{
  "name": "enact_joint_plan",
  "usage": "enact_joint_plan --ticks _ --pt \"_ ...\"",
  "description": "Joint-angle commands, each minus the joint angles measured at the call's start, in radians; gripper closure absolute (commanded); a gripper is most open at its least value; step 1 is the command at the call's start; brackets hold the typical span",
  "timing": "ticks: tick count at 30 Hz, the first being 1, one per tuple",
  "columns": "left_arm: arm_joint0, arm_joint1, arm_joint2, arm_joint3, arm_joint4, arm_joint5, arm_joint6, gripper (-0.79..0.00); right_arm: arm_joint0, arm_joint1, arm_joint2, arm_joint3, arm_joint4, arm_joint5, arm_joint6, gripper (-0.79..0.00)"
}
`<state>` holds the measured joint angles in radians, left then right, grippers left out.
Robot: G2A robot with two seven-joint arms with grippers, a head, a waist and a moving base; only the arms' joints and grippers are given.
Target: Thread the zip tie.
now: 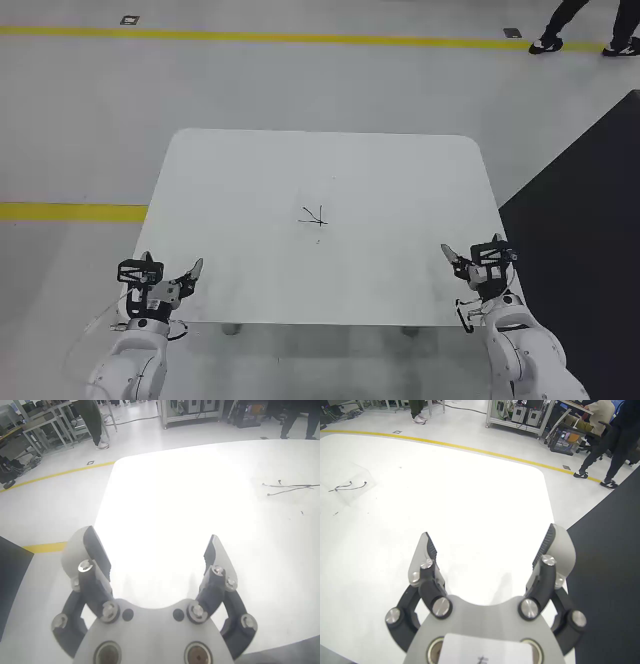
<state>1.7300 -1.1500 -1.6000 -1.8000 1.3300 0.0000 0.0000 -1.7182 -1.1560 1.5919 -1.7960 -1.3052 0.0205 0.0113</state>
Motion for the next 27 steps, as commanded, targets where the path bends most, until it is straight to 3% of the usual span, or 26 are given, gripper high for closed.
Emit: enact_joint_plan --ticks 1,2,3,4,7,10,27 --pt "0.000 0.000 0.000 0.000 0.000 0.000 0.000 0.000 -0.001 -0.002 -0.004 -0.007 -0.003 0.016 -0.012 0.000" --pt "0.000 0.000 0.000 0.000 0.000 0.000 0.000 0.000 -0.003 -0.004 -0.005 -0.011 -0.001 0.029 -0.019 0.000" --pt "0.000 0.000 0.000 0.000 0.000 0.000 0.000 -0.357 -0.003 -0.004 -0.005 -0.011 -0.001 0.029 -0.019 -0.354" --pt "0.000 0.000 0.000 0.000 0.000 0.000 0.000 -0.566 -0.002 -0.004 -0.004 -0.011 -0.002 0.027 -0.018 -0.571" --pt "0.000 0.000 0.000 0.000 0.000 0.000 0.000 -0.429 -0.003 -0.004 -0.005 -0.011 -0.001 0.030 -0.019 -0.429" --pt "0.000 0.000 0.000 0.000 0.000 0.000 0.000 -0.356 -0.003 -0.004 -0.005 -0.011 -0.001 0.029 -0.019 -0.352" --pt "0.000 0.000 0.000 0.000 0.000 0.000 0.000 -0.352 -0.003 -0.004 -0.005 -0.011 -0.001 0.029 -0.019 -0.349"
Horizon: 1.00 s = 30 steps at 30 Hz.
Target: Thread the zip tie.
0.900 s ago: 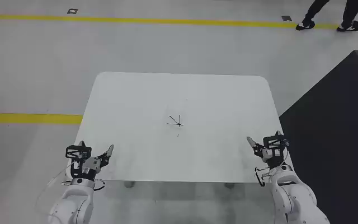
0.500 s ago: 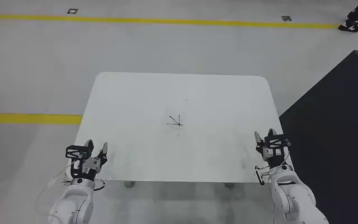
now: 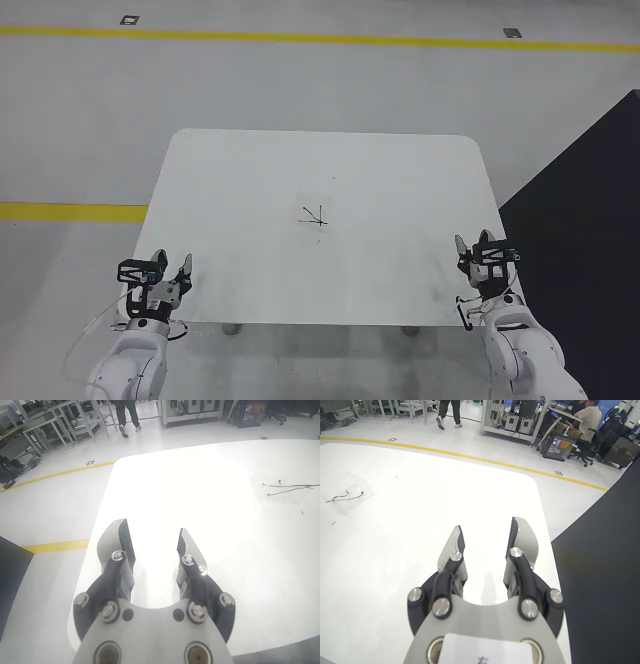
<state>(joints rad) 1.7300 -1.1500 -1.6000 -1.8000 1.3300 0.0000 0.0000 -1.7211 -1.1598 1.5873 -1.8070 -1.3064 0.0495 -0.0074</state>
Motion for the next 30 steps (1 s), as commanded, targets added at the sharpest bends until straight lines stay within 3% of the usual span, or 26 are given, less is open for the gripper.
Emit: enact_joint_plan --ticks 1,27,28,30 --pt "0.000 0.000 0.000 0.000 0.000 0.000 0.000 -0.352 0.000 0.000 0.000 0.000 0.000 0.000 0.000 -0.349" --pt "0.000 0.000 0.000 0.000 0.000 0.000 0.000 -0.352 0.000 0.000 0.000 0.000 0.000 0.000 0.000 -0.349" --pt "0.000 0.000 0.000 0.000 0.000 0.000 0.000 -0.785 0.001 0.000 0.001 -0.001 -0.003 0.001 -0.002 -0.785" --pt "0.000 0.000 0.000 0.000 0.000 0.000 0.000 -0.785 -0.001 0.000 0.002 -0.009 -0.070 0.025 -0.040 -0.785"
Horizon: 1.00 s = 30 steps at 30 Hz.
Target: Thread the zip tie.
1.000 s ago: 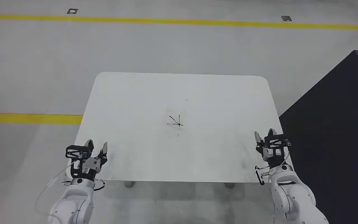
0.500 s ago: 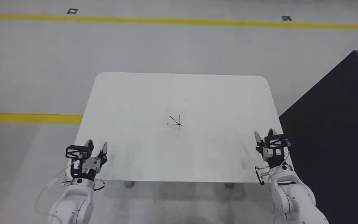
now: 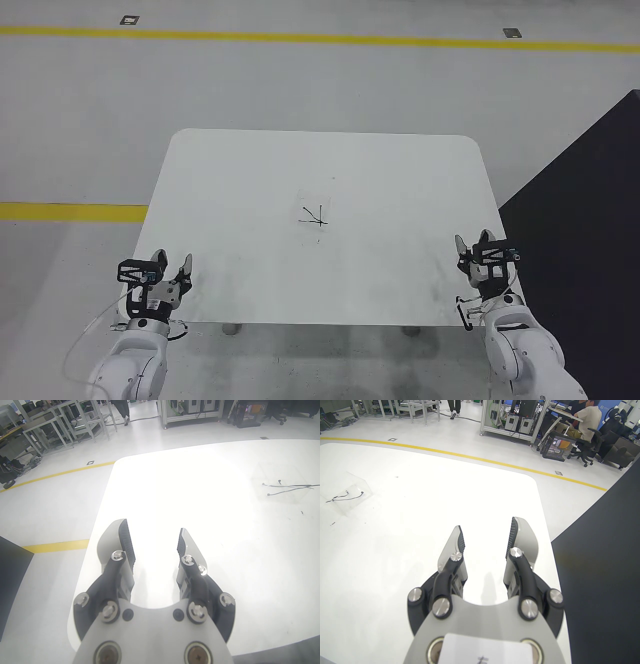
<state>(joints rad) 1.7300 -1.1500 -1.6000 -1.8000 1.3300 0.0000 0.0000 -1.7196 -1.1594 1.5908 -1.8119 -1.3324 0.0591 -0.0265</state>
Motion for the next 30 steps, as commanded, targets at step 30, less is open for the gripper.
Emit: enact_joint_plan --ticks 30 --pt "0.000 0.000 0.000 0.000 0.000 0.000 0.000 -0.785 0.195 0.023 0.070 -0.136 0.319 -0.416 0.490 -0.785"
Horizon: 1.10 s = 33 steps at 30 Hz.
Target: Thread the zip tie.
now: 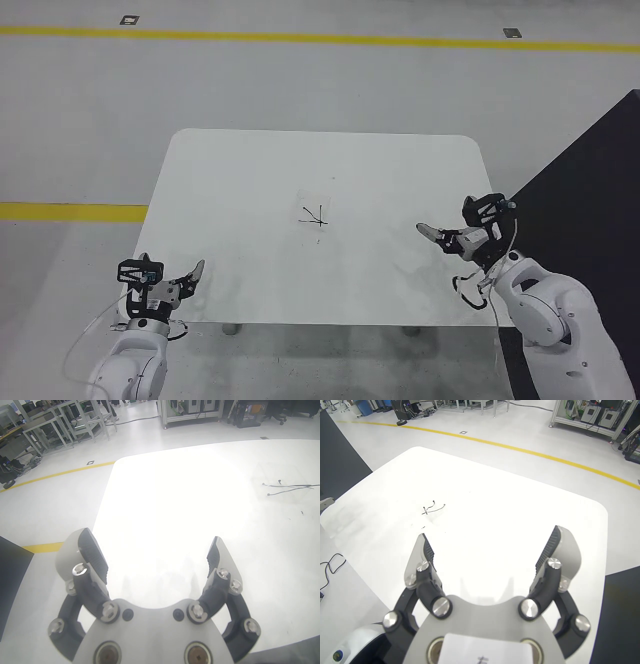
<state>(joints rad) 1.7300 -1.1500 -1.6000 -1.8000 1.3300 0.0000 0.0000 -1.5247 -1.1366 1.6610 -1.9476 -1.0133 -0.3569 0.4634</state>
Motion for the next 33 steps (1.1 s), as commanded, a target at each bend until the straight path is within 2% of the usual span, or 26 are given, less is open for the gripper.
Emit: enact_joint_plan --ticks 1,3,5,7,11,14,19,25,33 --pt "0.000 0.000 0.000 0.000 0.000 0.000 0.000 -0.785 0.000 0.000 0.000 0.000 0.000 0.000 0.000 -0.785" --pt "0.000 0.000 0.000 0.000 0.000 0.000 0.000 -0.785 0.024 -0.009 0.002 0.044 0.125 0.076 -0.048 -0.785" --pt "0.000 0.000 0.000 0.000 0.000 0.000 0.000 -0.785 0.076 -0.012 -0.035 0.084 0.148 0.079 -0.058 -0.785" --pt "0.000 0.000 0.000 0.000 0.000 0.000 0.000 -0.785 0.135 -0.019 -0.071 0.148 0.239 0.079 -0.080 -0.785" --pt "0.000 0.000 0.000 0.000 0.000 0.000 0.000 -0.785 0.260 -0.028 -0.144 0.256 0.256 0.085 -0.102 -0.785" --pt "0.000 0.000 0.000 0.000 0.000 0.000 0.000 -0.785 0.324 -0.032 -0.186 0.286 0.253 0.082 -0.100 -0.785" --pt "0.000 0.000 0.000 0.000 0.000 0.000 0.000 -0.785 0.418 -0.036 -0.228 0.312 0.273 0.082 -0.034 -0.785" --pt "0.000 0.000 0.000 0.000 0.000 0.000 0.000 -0.785 0.485 -0.036 -0.259 0.323 0.317 0.075 0.077 -0.785" --pt "0.000 0.000 0.000 0.000 0.000 0.000 0.000 -0.785 0.493 -0.038 -0.274 0.314 0.330 0.083 0.080 -0.785"
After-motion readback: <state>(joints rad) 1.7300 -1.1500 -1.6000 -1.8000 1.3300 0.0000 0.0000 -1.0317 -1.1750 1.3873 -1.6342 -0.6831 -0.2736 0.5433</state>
